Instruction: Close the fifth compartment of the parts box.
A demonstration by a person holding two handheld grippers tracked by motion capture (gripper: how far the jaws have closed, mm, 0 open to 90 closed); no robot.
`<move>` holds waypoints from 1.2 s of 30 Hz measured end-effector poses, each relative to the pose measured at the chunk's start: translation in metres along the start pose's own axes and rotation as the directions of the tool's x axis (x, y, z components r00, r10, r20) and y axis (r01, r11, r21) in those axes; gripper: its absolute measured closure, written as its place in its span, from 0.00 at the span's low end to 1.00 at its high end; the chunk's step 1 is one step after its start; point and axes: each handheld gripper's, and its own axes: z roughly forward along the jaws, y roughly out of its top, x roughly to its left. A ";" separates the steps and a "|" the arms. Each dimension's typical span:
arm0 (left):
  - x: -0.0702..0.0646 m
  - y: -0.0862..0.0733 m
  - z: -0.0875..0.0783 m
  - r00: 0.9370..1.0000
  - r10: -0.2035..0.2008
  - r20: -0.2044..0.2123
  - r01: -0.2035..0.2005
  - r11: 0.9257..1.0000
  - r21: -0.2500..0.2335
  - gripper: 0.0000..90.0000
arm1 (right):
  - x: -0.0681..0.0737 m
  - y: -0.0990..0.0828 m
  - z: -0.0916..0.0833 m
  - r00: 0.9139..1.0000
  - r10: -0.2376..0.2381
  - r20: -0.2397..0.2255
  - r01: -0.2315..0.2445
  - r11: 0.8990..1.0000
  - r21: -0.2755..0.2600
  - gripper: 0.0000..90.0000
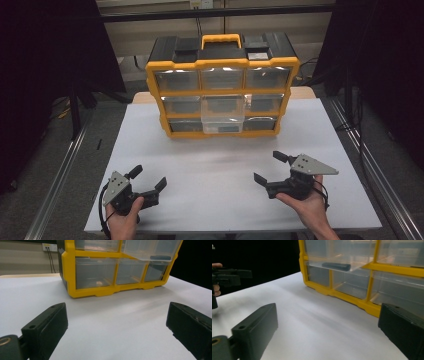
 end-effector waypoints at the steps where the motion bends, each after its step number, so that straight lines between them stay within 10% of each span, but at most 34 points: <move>1: 0.000 0.000 0.000 1.000 -0.004 0.002 0.004 1.000 0.000 0.04 | 0.002 0.001 0.002 1.000 -0.010 -0.005 0.010 1.000 0.005 0.04; 36: 0.000 0.000 0.000 1.000 -0.014 0.012 0.014 1.000 -0.006 0.04 | 0.033 0.033 0.048 0.980 -0.080 -0.183 0.075 0.996 -0.038 0.16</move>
